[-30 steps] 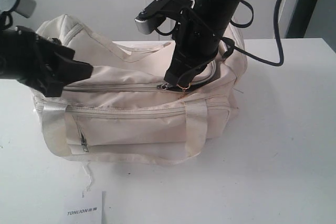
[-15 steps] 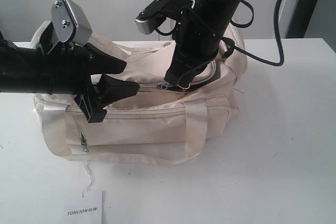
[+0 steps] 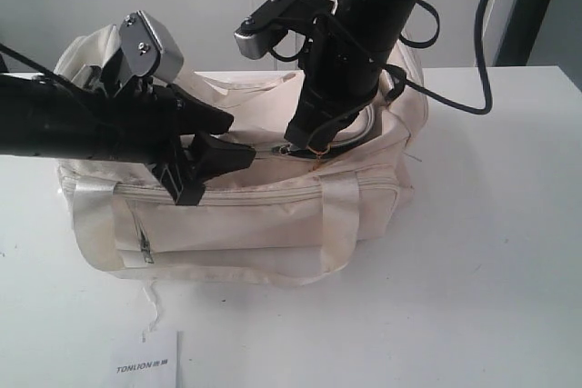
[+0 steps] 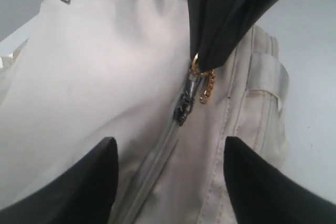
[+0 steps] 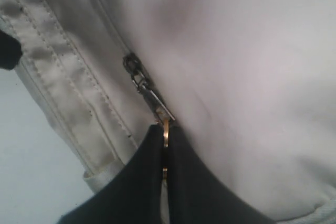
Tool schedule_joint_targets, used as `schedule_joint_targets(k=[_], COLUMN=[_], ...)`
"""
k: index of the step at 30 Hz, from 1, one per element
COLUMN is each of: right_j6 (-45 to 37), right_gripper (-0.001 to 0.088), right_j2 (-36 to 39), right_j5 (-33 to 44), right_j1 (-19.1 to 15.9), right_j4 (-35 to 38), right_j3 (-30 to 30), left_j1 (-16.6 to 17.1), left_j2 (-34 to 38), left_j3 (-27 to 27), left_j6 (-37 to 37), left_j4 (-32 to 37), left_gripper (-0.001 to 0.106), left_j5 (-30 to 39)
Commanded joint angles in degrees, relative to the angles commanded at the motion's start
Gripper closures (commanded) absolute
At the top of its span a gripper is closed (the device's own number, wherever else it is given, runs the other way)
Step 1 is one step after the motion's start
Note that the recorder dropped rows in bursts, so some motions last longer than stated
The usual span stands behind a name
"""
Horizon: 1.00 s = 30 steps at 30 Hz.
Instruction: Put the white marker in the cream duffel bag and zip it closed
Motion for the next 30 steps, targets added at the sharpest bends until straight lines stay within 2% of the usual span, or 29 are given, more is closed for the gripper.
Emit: schedule_joint_targets(k=[5, 8, 17, 20, 25, 26, 30], right_j6=[0.0, -0.1, 0.0, -0.1, -0.1, -0.1, -0.2], right_gripper=[0.0868, 0.0868, 0.0868, 0.0868, 0.0868, 0.0868, 0.0868], right_j2=[0.0, 0.0, 0.0, 0.0, 0.0, 0.0, 0.0], right_j5=[0.0, 0.0, 0.0, 0.0, 0.0, 0.0, 0.0], right_j1=[0.0, 0.0, 0.0, 0.0, 0.0, 0.0, 0.0], right_j4=[0.0, 0.0, 0.0, 0.0, 0.0, 0.0, -0.2], right_j3=[0.0, 0.0, 0.0, 0.0, 0.0, 0.0, 0.0], left_j1=[0.0, 0.0, 0.0, 0.0, 0.0, 0.0, 0.0], left_j2=[0.9, 0.9, 3.5, 3.7, 3.7, 3.7, 3.5], left_j3=[0.0, 0.0, 0.0, 0.0, 0.0, 0.0, 0.0], left_j6=[0.0, 0.0, 0.0, 0.0, 0.0, 0.0, 0.0], left_j4=[4.8, 5.0, 5.0, 5.0, 5.0, 5.0, 4.6], left_gripper=[0.044, 0.044, 0.045, 0.061, 0.102, 0.105, 0.105], left_j5=[2.9, 4.6, 1.9, 0.9, 1.4, 1.4, 1.4])
